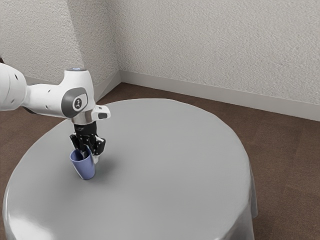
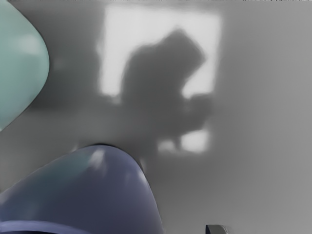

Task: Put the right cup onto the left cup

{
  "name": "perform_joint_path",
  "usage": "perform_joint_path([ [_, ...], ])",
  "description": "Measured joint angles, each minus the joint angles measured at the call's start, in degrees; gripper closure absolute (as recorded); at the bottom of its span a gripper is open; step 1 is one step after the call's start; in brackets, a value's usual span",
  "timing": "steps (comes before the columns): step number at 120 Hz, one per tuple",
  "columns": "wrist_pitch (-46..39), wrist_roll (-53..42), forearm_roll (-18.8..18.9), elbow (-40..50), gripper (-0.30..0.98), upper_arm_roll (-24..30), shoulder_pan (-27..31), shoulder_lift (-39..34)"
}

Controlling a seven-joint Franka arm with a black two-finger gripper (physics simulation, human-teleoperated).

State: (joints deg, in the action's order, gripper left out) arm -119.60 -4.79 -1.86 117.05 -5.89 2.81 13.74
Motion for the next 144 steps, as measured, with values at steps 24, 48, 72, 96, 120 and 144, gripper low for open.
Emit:
perform_joint_path([
  [24, -0.29, -0.49, 0.23, -0.13, 0.65, 0.0, 0.0, -0.01],
  [48, -0.37, -0.8, 0.36, -0.14, 0.74, 0.01, 0.08, -0.17],
  [72, -0.38, -0.97, 0.45, -0.14, 0.77, 0.5, -0.14, -0.58],
  [96, -0.4, -0.97, 0.59, -0.21, 0.78, 0.86, -0.61, -1.2],
  [120, 0.09, -0.93, 0.71, -0.49, 0.78, 2.33, -0.87, -4.04],
  [144, 2.6, -0.89, 0.83, -1.46, 0.78, 3.73, -1.06, -7.41],
])
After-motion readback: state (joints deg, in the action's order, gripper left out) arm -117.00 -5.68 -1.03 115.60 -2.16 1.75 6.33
